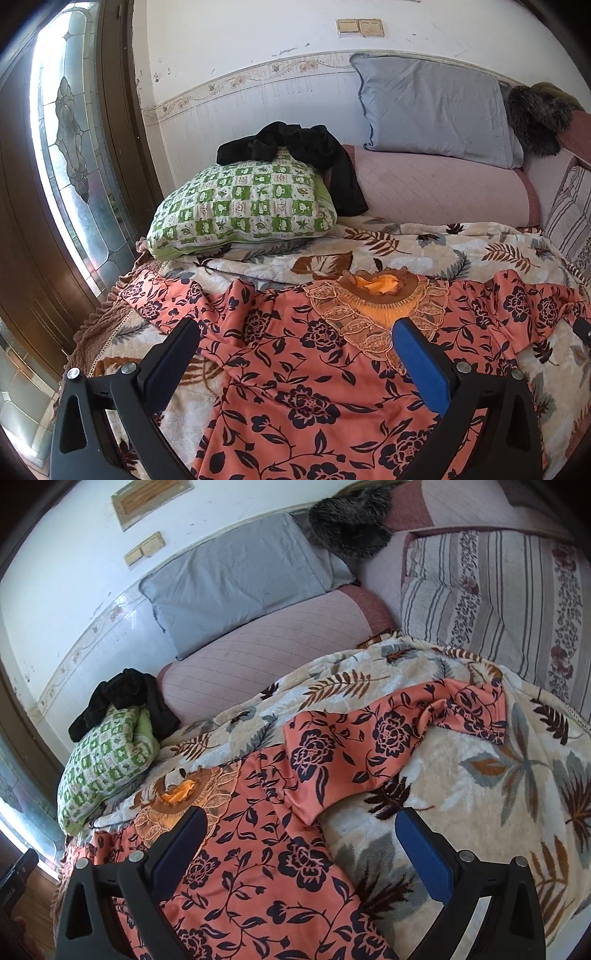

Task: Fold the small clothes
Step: 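Grasp the coral shirt's sleeve with the right gripper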

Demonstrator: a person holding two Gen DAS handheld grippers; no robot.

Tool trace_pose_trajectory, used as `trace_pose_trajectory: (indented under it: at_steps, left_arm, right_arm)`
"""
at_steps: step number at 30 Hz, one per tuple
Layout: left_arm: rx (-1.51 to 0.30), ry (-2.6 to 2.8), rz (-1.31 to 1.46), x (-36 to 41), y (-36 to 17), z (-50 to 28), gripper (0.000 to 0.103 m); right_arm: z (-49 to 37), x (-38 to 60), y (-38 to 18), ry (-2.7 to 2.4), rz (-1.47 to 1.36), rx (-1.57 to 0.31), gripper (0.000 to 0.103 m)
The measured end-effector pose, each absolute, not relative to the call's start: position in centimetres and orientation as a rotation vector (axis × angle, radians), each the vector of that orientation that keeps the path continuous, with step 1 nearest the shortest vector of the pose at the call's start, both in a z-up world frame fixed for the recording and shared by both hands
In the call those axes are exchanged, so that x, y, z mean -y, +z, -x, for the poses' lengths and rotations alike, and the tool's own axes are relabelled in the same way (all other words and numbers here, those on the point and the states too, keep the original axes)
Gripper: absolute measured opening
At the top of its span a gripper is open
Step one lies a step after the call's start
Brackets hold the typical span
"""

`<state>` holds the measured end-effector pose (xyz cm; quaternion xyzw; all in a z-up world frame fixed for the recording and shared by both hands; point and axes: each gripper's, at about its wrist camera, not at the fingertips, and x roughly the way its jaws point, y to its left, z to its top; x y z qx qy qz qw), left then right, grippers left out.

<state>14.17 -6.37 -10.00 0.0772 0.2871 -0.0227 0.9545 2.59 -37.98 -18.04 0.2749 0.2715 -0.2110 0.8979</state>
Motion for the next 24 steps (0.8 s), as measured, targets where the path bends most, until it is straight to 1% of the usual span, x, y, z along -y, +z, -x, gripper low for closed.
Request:
trace_pose_trajectory:
  at_steps: [7,11,12,13,14,16,20,23,24]
  left_arm:
    - [-0.602,-0.051,-0.173,7.6,-12.7,-16.6,0.103]
    - [-0.666,-0.089,-0.188,7.4,-16.5,-18.7,0.103]
    - [-0.679,-0.096,-0.193,7.2,-17.5,-19.3,0.103]
    - [-0.691,-0.099,-0.198,7.1,-18.5,-19.9,0.103]
    - [-0.698,-0.101,-0.2,7.0,-19.2,-20.3,0.103]
    - [-0.707,-0.114,-0.185,6.7,-20.2,-21.2,0.103]
    - [-0.712,-0.113,-0.163,6.7,-21.2,-22.3,0.103]
    - [-0.7,-0.116,-0.202,7.2,-21.9,-22.4,0.103]
    - [-0.694,-0.118,-0.224,7.4,-22.2,-22.3,0.103]
  right_arm:
    - [-4.6,44.8,-21.5,-0.393,-0.78,-0.583,0.103]
    - [-4.9,50.1,-24.3,-0.312,-1.029,-0.531,0.102]
    - [-4.7,51.5,-25.1,-0.311,-1.086,-0.51,0.099]
    - [-4.5,52.8,-25.7,-0.31,-1.14,-0.486,0.093]
    - [-4.3,54.2,-26.4,-0.306,-1.191,-0.462,0.09]
    - [-4.0,56.7,-27.6,-0.327,-1.263,-0.431,0.08]
    - [-3.7,59.9,-29.7,-0.367,-1.385,-0.358,0.079]
    - [-5.0,61.7,-29.8,-0.421,-1.353,-0.348,0.078]
    - [-5.2,62.3,-30.0,-0.435,-1.364,-0.342,0.077]
